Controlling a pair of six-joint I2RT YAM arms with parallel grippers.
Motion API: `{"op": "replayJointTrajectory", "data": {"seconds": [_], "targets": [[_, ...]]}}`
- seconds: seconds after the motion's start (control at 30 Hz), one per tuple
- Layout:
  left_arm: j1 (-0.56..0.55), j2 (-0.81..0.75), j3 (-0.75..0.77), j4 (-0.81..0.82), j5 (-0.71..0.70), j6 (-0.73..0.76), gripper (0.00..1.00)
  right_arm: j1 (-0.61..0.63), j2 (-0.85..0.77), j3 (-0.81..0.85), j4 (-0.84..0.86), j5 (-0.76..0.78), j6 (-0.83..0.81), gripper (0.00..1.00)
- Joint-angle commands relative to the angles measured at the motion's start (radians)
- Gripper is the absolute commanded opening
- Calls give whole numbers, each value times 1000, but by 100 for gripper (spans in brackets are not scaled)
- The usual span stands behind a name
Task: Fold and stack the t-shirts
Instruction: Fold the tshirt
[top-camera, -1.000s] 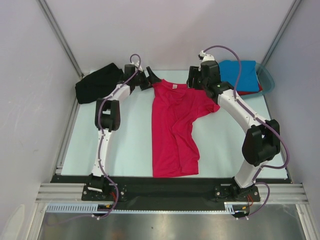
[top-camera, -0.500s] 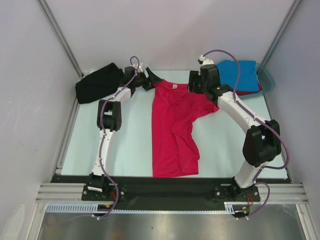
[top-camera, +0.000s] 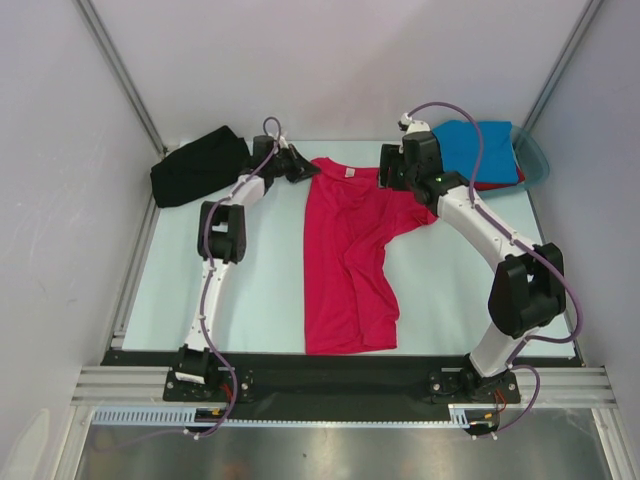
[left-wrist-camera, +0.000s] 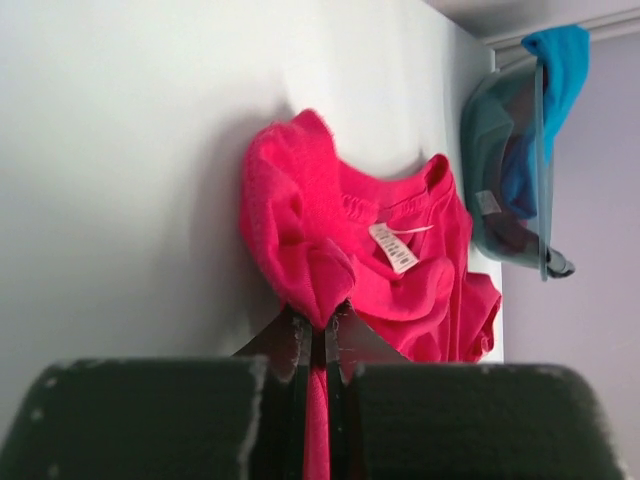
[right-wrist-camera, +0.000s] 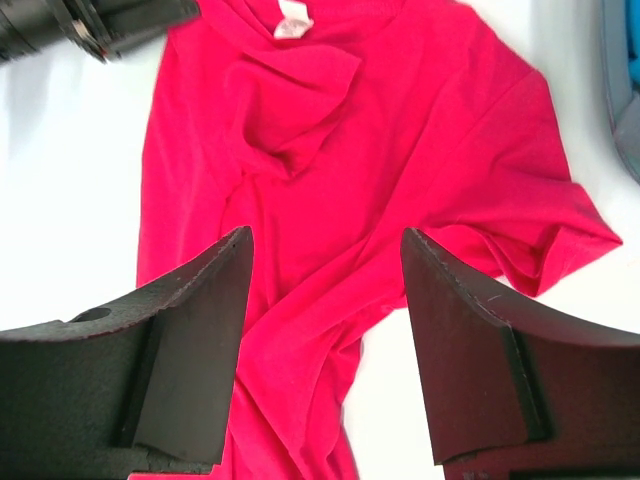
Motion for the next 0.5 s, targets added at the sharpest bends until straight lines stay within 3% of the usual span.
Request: {"op": "replayJointTrajectory", "data": {"seconds": [0.0,0.47], "targets": [[-7,-5,82,3,-51,4,0,-3,-56,-15,-6,5,4,66],[103,-104,49,-123,-136,107,1,12,-99,-76,-69,29,18,66]]}}
